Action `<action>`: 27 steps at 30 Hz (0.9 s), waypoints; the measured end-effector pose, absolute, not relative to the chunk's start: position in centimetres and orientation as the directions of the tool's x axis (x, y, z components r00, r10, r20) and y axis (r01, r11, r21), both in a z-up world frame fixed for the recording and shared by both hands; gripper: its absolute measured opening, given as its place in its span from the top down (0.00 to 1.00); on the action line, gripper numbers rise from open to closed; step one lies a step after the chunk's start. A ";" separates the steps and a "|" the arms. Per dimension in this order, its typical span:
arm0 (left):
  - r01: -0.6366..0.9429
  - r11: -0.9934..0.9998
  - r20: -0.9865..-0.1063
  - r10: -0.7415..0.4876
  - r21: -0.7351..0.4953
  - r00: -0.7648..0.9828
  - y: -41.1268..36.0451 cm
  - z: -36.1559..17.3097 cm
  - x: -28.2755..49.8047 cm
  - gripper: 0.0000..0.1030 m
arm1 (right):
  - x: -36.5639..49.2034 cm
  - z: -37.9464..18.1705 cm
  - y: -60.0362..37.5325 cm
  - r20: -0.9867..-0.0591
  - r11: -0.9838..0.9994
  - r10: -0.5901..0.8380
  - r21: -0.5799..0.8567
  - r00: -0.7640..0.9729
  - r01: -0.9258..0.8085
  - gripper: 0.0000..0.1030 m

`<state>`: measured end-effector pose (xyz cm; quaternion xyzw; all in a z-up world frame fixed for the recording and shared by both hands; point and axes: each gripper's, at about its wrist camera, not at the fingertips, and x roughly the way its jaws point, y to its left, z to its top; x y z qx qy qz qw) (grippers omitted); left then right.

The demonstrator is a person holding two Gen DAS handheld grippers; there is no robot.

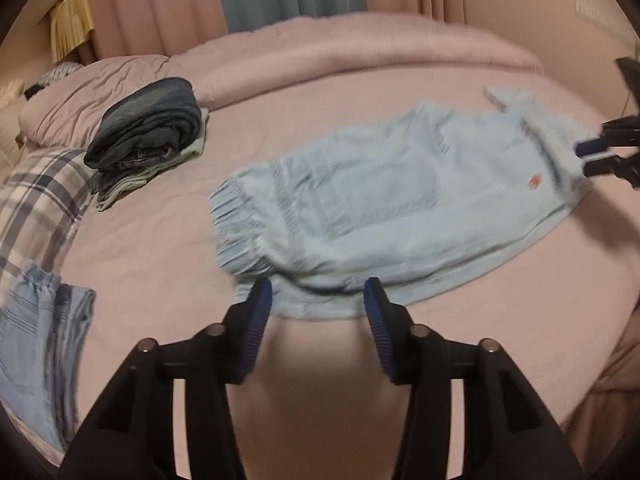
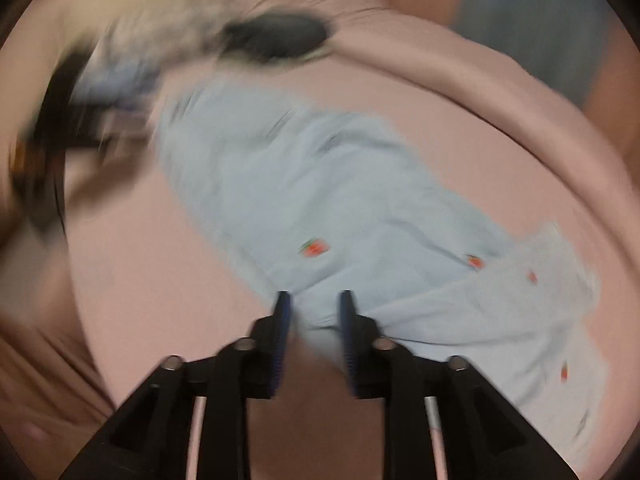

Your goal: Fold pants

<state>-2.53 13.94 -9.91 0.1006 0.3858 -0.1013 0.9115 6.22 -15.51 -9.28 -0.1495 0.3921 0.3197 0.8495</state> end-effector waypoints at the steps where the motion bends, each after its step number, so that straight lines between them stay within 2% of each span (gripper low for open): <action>1: 0.277 0.958 -0.721 -0.139 0.076 0.679 13.1 -9.6 -2.5 0.53 | 7.1 -8.6 -16.9 -0.747 0.784 0.434 0.037 0.503 -0.620 0.52; 3: 0.323 0.945 -0.720 -0.193 0.046 0.666 10.6 -9.3 -2.0 0.53 | 10.2 -7.3 -20.1 -0.731 0.862 0.414 0.123 0.543 -0.492 0.49; 6: 0.422 0.907 -0.725 -0.300 -0.015 0.620 5.8 -9.4 -0.8 0.53 | 15.3 -6.9 -23.5 -0.765 0.938 0.325 0.183 0.557 -0.295 0.49; 9: 0.533 0.841 -0.723 -0.423 -0.089 0.546 -0.8 -9.9 0.9 0.54 | 20.3 -7.9 -25.2 -0.814 0.959 0.283 0.245 0.507 -0.142 0.49; 11: 0.590 0.800 -0.718 -0.474 -0.110 0.509 -4.3 -10.3 1.6 0.54 | 22.8 -8.7 -25.1 -0.828 0.957 0.287 0.270 0.482 -0.107 0.49; 15: 0.673 0.724 -0.746 -0.531 -0.152 0.402 -11.0 -11.8 3.3 0.54 | 27.6 -10.9 -23.2 -0.886 0.987 0.161 0.153 0.435 -0.054 0.49; 18: 0.675 0.731 -0.808 -0.456 -0.101 0.373 -13.8 -13.7 4.6 0.55 | 30.3 -13.3 -23.1 -0.927 0.998 0.055 0.055 0.372 -0.010 0.49; 19: 0.672 0.732 -0.809 -0.460 -0.112 0.366 -13.9 -13.9 4.9 0.57 | 30.5 -13.8 -23.1 -0.928 1.000 0.025 0.024 0.373 -0.006 0.60; 20: 0.668 0.733 -0.800 -0.475 -0.130 0.366 -13.7 -13.8 5.1 0.69 | 30.4 -14.0 -23.2 -0.918 1.000 0.004 0.001 0.397 -0.009 0.67; 21: 0.664 0.735 -0.800 -0.479 -0.140 0.361 -13.6 -13.6 5.3 0.94 | 30.1 -13.9 -23.6 -0.906 1.000 0.016 0.013 0.423 -0.012 0.86; 22: 0.658 0.737 -0.802 -0.482 -0.154 0.353 -13.4 -13.6 5.5 0.96 | 29.8 -13.7 -24.3 -0.897 0.999 0.044 0.046 0.439 -0.007 0.94; 24: 0.651 0.741 -0.798 -0.489 -0.166 0.352 -12.9 -13.3 5.7 0.93 | 28.4 -12.9 -26.4 -0.866 0.990 0.113 0.143 0.486 0.024 0.96; 27: 0.666 0.731 -0.782 -0.499 -0.149 0.372 -13.2 -12.7 5.1 0.94 | 23.4 -10.5 -31.6 -0.753 0.940 0.199 0.328 0.627 0.095 0.96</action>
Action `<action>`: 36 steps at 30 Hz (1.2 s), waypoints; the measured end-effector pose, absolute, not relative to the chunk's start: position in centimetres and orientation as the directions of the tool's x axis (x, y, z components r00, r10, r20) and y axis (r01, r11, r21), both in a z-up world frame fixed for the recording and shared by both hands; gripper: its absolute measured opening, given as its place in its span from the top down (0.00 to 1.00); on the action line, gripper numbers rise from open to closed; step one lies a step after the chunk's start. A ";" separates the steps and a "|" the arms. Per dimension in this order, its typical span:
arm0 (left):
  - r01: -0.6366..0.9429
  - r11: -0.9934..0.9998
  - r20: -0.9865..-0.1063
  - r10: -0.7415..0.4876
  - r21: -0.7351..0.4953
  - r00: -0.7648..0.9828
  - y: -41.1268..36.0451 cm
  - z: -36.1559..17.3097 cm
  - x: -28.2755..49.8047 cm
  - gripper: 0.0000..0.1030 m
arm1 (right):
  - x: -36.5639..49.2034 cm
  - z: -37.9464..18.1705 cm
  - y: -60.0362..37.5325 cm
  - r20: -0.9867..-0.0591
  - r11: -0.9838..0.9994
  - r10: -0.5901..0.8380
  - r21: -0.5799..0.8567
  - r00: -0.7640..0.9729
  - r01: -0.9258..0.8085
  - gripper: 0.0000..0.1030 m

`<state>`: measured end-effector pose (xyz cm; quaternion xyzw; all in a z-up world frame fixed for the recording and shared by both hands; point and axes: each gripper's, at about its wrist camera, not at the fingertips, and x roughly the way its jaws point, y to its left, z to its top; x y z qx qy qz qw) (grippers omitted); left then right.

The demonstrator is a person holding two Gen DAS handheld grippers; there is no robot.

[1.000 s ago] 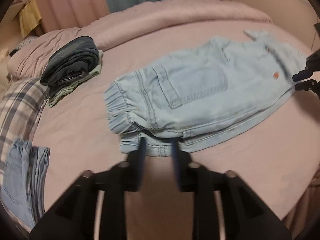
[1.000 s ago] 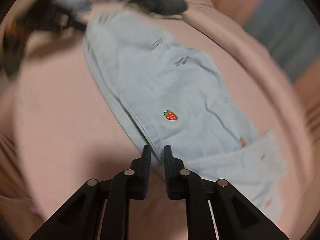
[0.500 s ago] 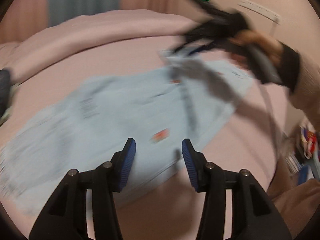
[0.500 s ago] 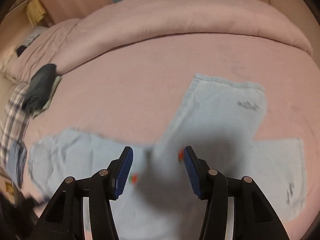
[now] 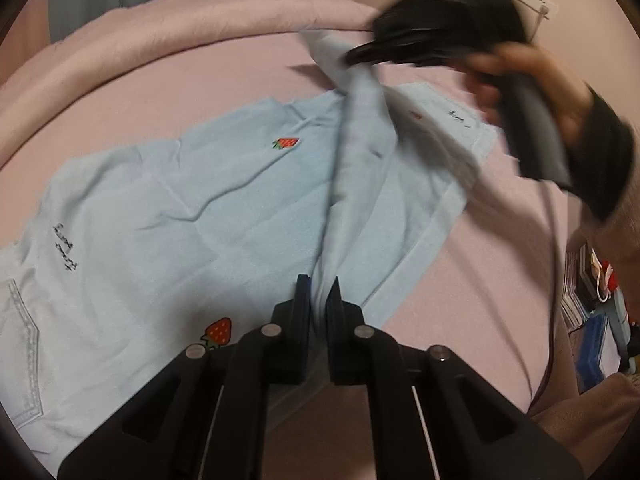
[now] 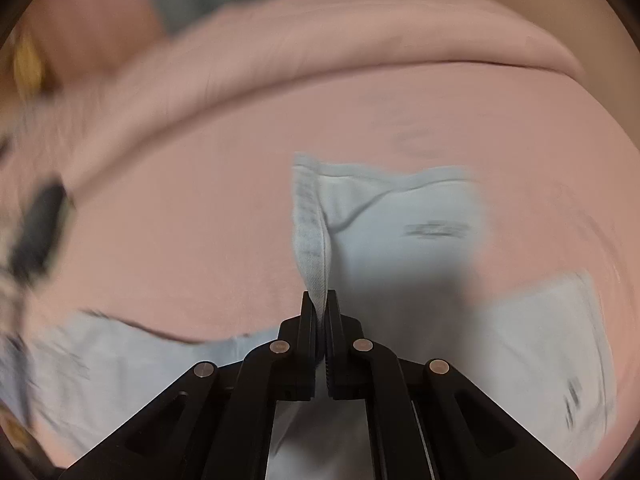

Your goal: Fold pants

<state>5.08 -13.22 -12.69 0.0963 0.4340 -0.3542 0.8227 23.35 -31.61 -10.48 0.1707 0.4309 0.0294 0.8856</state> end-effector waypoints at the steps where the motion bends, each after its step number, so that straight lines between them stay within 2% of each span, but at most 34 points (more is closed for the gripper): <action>1: 0.670 0.728 -0.776 -0.504 -0.145 0.378 -13.1 -12.4 4.9 0.94 | 21.6 -9.8 -33.0 -0.713 0.923 0.212 0.371 0.668 0.104 0.96; 4: 0.685 0.715 -0.761 -0.520 -0.140 0.388 -13.5 -11.6 4.6 0.94 | 14.8 -9.3 -37.4 -0.599 0.852 0.228 0.504 0.767 0.140 0.96; 8: 0.673 0.729 -0.794 -0.480 -0.124 0.373 -13.5 -12.3 5.4 0.94 | 11.2 -14.3 -41.4 -0.642 0.767 0.246 0.587 0.726 0.260 0.95; 9: 0.671 0.732 -0.805 -0.464 -0.114 0.370 -13.8 -12.7 5.6 0.94 | 10.8 -16.5 -42.3 -0.669 0.721 0.281 0.621 0.689 0.309 0.89; 10: 0.672 0.734 -0.812 -0.450 -0.100 0.370 -13.7 -13.1 5.7 0.94 | 10.2 -18.1 -43.0 -0.658 0.663 0.317 0.669 0.683 0.337 0.89; 12: 0.677 0.733 -0.819 -0.430 -0.070 0.381 -14.1 -13.2 5.6 0.94 | 8.0 -19.0 -43.3 -0.566 0.546 0.363 0.773 0.740 0.323 0.85; 13: 0.678 0.733 -0.820 -0.424 -0.062 0.384 -14.1 -13.3 5.5 0.94 | 7.7 -19.0 -43.6 -0.544 0.525 0.353 0.789 0.761 0.320 0.77; 16: 0.671 0.738 -0.825 -0.418 -0.065 0.380 -14.0 -13.5 5.8 0.94 | 8.1 -18.4 -44.1 -0.525 0.529 0.327 0.791 0.786 0.307 0.67; 20: 0.659 0.748 -0.826 -0.416 -0.074 0.380 -13.9 -13.7 5.9 0.95 | 8.1 -18.5 -45.3 -0.541 0.519 0.264 0.778 0.799 0.355 0.69; 22: 0.653 0.753 -0.820 -0.425 -0.086 0.383 -13.8 -13.4 5.7 0.95 | 8.0 -18.2 -45.7 -0.564 0.540 0.244 0.754 0.789 0.373 0.96; 28: 0.696 0.712 -0.798 -0.472 -0.093 0.376 -13.6 -12.4 4.7 0.96 | 5.0 -16.0 -46.2 -0.541 0.598 0.207 0.730 0.815 0.332 0.96; 32: 0.676 0.736 -0.830 -0.386 -0.015 0.402 -14.1 -14.3 5.4 0.91 | 6.5 -17.8 -46.0 -0.610 0.644 0.225 0.679 0.760 0.354 0.96; 33: 0.672 0.740 -0.831 -0.393 -0.031 0.395 -14.0 -14.4 5.6 0.91 | 7.3 -18.5 -45.8 -0.645 0.653 0.236 0.659 0.726 0.373 0.96; 35: 0.664 0.747 -0.823 -0.402 -0.041 0.401 -13.7 -14.1 5.5 0.89 | 7.7 -18.3 -45.9 -0.649 0.649 0.235 0.659 0.724 0.380 0.96; 36: 0.661 0.749 -0.823 -0.402 -0.044 0.400 -13.5 -13.9 5.4 0.82 | 7.5 -17.9 -46.0 -0.648 0.650 0.219 0.654 0.729 0.387 0.87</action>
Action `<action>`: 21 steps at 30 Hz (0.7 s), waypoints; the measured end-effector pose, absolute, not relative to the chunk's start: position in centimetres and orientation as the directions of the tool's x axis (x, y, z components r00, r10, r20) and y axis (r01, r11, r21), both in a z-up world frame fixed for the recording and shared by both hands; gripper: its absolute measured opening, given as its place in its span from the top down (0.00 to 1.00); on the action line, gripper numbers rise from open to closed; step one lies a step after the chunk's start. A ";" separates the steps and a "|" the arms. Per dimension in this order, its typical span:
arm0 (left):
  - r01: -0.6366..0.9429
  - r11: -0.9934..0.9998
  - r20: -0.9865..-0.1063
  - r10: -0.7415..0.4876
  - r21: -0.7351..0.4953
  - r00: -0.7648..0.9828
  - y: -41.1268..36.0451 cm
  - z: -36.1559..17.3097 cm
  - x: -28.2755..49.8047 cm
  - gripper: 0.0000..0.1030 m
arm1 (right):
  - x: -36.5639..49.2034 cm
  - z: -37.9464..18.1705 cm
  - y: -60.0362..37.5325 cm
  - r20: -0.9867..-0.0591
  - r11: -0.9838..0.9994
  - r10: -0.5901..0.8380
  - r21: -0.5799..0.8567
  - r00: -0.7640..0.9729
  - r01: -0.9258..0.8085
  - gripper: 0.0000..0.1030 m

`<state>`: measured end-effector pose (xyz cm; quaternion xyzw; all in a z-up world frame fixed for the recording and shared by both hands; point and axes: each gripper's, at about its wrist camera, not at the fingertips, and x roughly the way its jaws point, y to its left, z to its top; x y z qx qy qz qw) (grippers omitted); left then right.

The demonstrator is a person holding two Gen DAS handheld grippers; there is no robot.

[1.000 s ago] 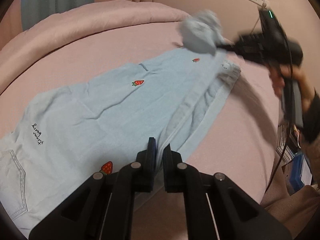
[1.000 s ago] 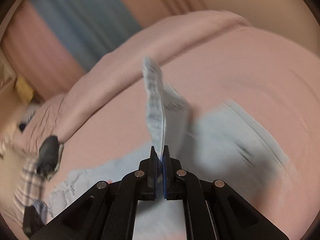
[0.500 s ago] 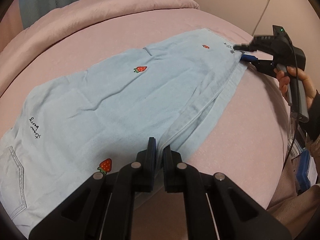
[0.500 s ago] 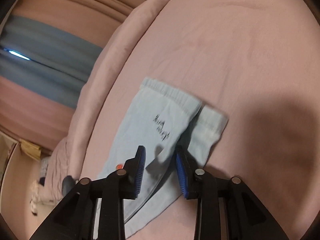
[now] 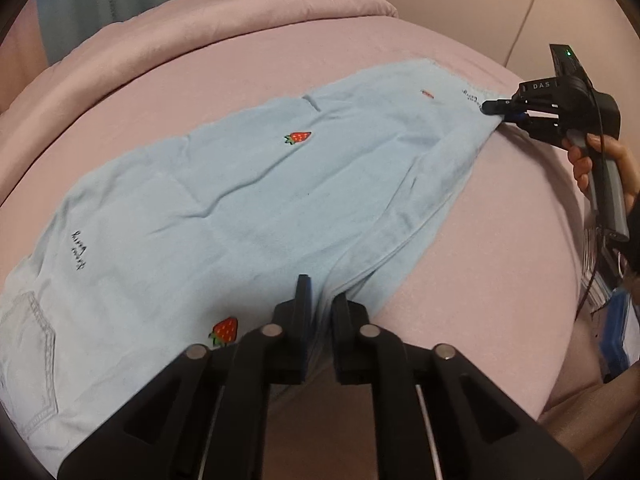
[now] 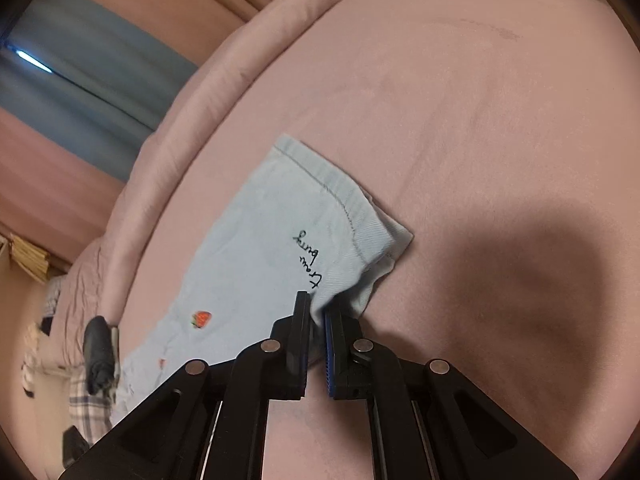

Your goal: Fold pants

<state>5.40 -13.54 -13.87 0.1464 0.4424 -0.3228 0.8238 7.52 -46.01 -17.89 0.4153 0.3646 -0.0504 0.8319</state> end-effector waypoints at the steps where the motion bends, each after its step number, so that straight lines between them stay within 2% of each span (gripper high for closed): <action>1: 0.657 0.753 -0.823 -0.395 -0.035 0.408 -13.2 -13.6 5.2 0.77 | 7.2 -17.3 -46.1 -0.660 0.662 0.181 0.630 0.729 0.406 0.74; 2: 0.653 0.756 -0.819 -0.394 -0.032 0.417 -12.5 -13.1 4.8 0.64 | 6.6 -16.9 -46.3 -0.665 0.671 0.155 0.613 0.731 0.416 0.67; 3: 0.651 0.758 -0.813 -0.405 -0.042 0.418 -12.0 -12.8 4.4 0.56 | 6.0 -16.0 -46.5 -0.661 0.681 0.108 0.594 0.742 0.429 0.56; 4: 0.648 0.759 -0.804 -0.423 -0.062 0.418 -11.1 -12.4 3.9 0.54 | 5.4 -15.4 -46.5 -0.660 0.689 0.063 0.571 0.748 0.446 0.50; 6: 0.626 0.773 -0.781 -0.452 -0.101 0.431 -8.9 -11.5 2.9 0.53 | 4.8 -13.9 -45.8 -0.657 0.729 -0.025 0.503 0.753 0.464 0.50; 7: 0.612 0.783 -0.772 -0.457 -0.114 0.441 -8.0 -11.2 2.7 0.53 | 4.8 -13.4 -45.2 -0.648 0.753 -0.021 0.491 0.762 0.438 0.50; 10: 0.509 0.843 -0.740 -0.451 -0.171 0.498 -3.8 -10.4 3.5 0.52 | 6.6 -11.8 -40.5 -0.632 0.867 0.106 0.436 0.768 0.239 0.50; 11: 0.457 0.869 -0.737 -0.432 -0.187 0.520 -2.5 -10.4 4.1 0.53 | 7.4 -11.3 -37.8 -0.628 0.902 0.169 0.409 0.759 0.138 0.51; 13: 0.325 0.919 -0.735 -0.378 -0.223 0.564 0.8 -10.8 5.6 0.53 | 8.7 -10.9 -33.3 -0.617 0.923 0.275 0.385 0.738 -0.022 0.68; 16: 0.165 0.968 -0.760 -0.250 -0.188 0.600 4.7 -12.3 6.8 0.54 | 10.7 -11.0 -26.0 -0.632 0.919 0.385 0.329 0.673 -0.218 0.76; 18: 0.075 0.991 -0.785 -0.134 -0.111 0.605 7.2 -13.7 7.2 0.52 | 10.9 -11.6 -22.3 -0.656 0.912 0.408 0.267 0.635 -0.311 0.78; 19: 0.041 0.996 -0.791 -0.088 -0.079 0.605 8.2 -14.3 7.2 0.53 | 11.0 -12.3 -20.3 -0.678 0.903 0.418 0.235 0.605 -0.360 0.78; 20: 0.025 0.994 -0.788 -0.096 -0.102 0.608 9.4 -14.7 7.3 0.63 | 10.9 -13.0 -19.1 -0.702 0.894 0.420 0.212 0.575 -0.395 0.78; 21: 0.015 0.992 -0.780 -0.108 -0.125 0.617 10.3 -14.8 7.2 0.82 | 10.9 -14.7 -17.6 -0.758 0.890 0.388 0.160 0.524 -0.427 0.78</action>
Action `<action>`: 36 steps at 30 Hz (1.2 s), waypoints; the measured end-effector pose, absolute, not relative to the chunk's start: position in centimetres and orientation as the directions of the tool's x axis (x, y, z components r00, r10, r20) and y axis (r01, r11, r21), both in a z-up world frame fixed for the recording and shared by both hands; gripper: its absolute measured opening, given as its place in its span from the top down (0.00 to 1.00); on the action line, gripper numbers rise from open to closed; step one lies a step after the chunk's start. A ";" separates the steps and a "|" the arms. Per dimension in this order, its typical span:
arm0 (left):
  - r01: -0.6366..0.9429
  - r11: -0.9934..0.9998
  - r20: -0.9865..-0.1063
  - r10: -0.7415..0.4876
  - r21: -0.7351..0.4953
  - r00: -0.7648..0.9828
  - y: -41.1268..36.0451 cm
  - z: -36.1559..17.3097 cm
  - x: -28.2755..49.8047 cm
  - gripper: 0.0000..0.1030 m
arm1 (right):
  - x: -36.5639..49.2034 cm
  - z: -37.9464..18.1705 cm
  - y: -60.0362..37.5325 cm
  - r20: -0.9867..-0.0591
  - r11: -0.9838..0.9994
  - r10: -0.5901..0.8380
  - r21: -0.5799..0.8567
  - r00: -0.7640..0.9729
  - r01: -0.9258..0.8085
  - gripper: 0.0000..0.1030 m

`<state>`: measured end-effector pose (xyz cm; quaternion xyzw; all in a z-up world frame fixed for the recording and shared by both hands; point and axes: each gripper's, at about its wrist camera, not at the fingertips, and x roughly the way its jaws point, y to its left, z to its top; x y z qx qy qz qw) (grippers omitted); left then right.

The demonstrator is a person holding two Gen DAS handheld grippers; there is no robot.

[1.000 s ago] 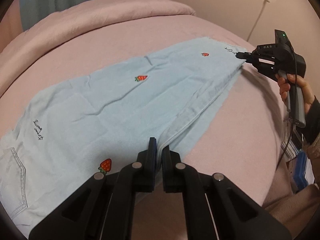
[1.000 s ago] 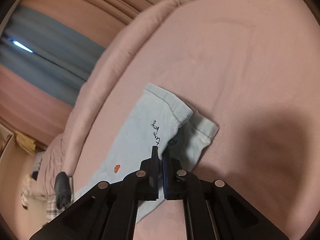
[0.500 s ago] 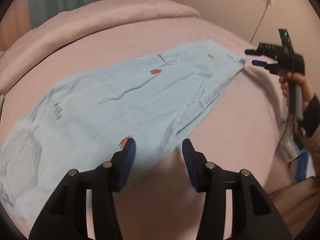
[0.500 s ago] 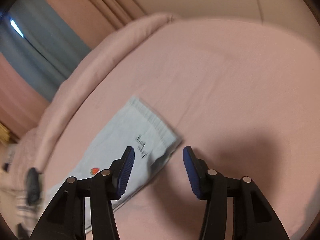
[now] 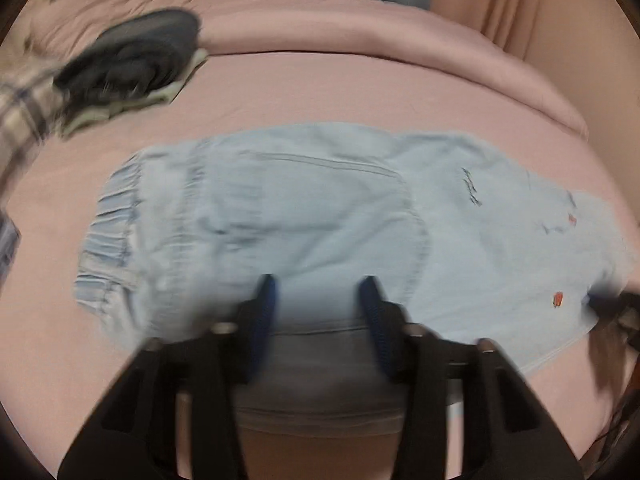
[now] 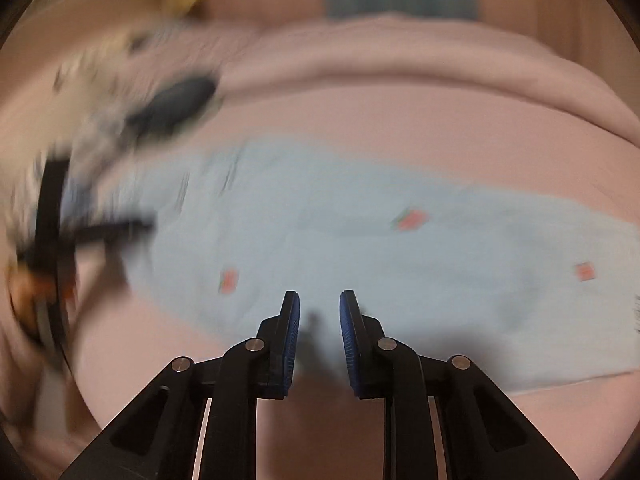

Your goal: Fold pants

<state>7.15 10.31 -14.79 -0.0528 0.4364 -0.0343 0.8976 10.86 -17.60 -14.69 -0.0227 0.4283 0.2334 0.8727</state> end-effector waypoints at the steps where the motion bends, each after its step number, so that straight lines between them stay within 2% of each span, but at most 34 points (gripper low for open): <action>1: -0.003 0.992 -0.778 -0.097 -0.127 0.620 11.2 -14.8 7.1 0.90 | 10.2 -15.9 -16.9 -0.786 0.890 0.345 0.099 0.514 -0.445 0.78; 2: -0.012 0.992 -0.780 -0.092 -0.127 0.619 11.9 -14.7 7.0 0.97 | 9.2 -16.1 -16.8 -0.759 0.885 0.335 0.051 0.558 -0.462 0.78; 4: -0.017 0.987 -0.785 -0.118 -0.162 0.608 12.4 -14.5 7.1 0.96 | 8.8 -15.7 -17.4 -0.767 0.880 0.343 0.061 0.543 -0.470 0.78; 5: -0.013 0.986 -0.786 -0.123 -0.165 0.605 12.5 -14.2 7.1 0.92 | 9.1 -15.3 -18.0 -0.777 0.882 0.358 0.100 0.518 -0.460 0.78; 7: 0.015 0.987 -0.785 -0.137 -0.161 0.604 11.4 -13.5 7.0 0.69 | 9.3 -14.3 -18.5 -0.778 0.885 0.363 0.115 0.513 -0.451 0.78; 8: 0.047 0.984 -0.776 -0.166 -0.174 0.609 11.0 -13.0 6.6 0.47 | 9.1 -13.5 -18.6 -0.765 0.885 0.364 0.105 0.532 -0.455 0.78; 9: 0.065 0.982 -0.766 -0.178 -0.175 0.618 10.5 -12.7 6.2 0.32 | 8.6 -13.2 -18.4 -0.749 0.877 0.379 0.104 0.544 -0.469 0.78; 10: 0.073 0.984 -0.762 -0.171 -0.162 0.624 9.8 -12.6 6.0 0.30 | 8.5 -12.9 -18.0 -0.733 0.869 0.399 0.111 0.550 -0.482 0.78; 13: 0.089 0.990 -0.796 -0.143 -0.112 0.588 8.7 -13.9 5.6 0.36 | 9.5 -13.1 -15.4 -0.713 0.841 0.461 0.160 0.528 -0.517 0.78; 17: 0.129 0.990 -0.812 -0.121 -0.056 0.570 7.8 -14.5 3.9 0.38 | 11.0 -16.5 -11.7 -0.799 0.845 0.413 0.157 0.438 -0.511 0.77; 20: 0.164 0.986 -0.812 -0.096 0.000 0.576 7.4 -14.2 2.4 0.37 | 9.6 -16.6 -11.3 -0.787 0.838 0.396 0.099 0.474 -0.536 0.78; 23: 0.153 0.988 -0.810 -0.075 0.019 0.582 7.8 -13.9 2.3 0.36 | 9.6 -16.4 -13.5 -0.773 0.828 0.473 0.227 0.423 -0.512 0.77; 25: 0.130 0.991 -0.798 -0.078 0.000 0.598 7.9 -13.0 2.0 0.34 | 9.7 -15.9 -15.7 -0.743 0.834 0.512 0.309 0.431 -0.458 0.75; 26: 0.119 0.992 -0.791 -0.098 -0.032 0.604 7.8 -12.4 1.7 0.29 | 9.5 -15.4 -17.4 -0.721 0.841 0.521 0.341 0.457 -0.420 0.74; 27: 0.108 0.991 -0.785 -0.124 -0.074 0.607 7.7 -12.0 1.5 0.22 | 9.4 -15.2 -18.7 -0.705 0.846 0.523 0.361 0.479 -0.392 0.68; 28: 0.100 0.989 -0.780 -0.148 -0.109 0.608 7.6 -11.6 1.6 0.20 | 9.3 -15.0 -20.4 -0.687 0.854 0.519 0.386 0.509 -0.349 0.60; 30: 0.113 0.978 -0.766 -0.206 -0.173 0.609 6.8 -10.9 1.9 0.17 | 9.0 -15.0 -23.9 -0.658 0.864 0.495 0.440 0.568 -0.244 0.53; 36: 0.227 0.944 -0.749 -0.328 -0.239 0.575 1.2 -9.8 3.1 0.17 | 7.2 -16.9 -34.2 -0.582 0.752 0.405 0.651 0.705 0.104 0.53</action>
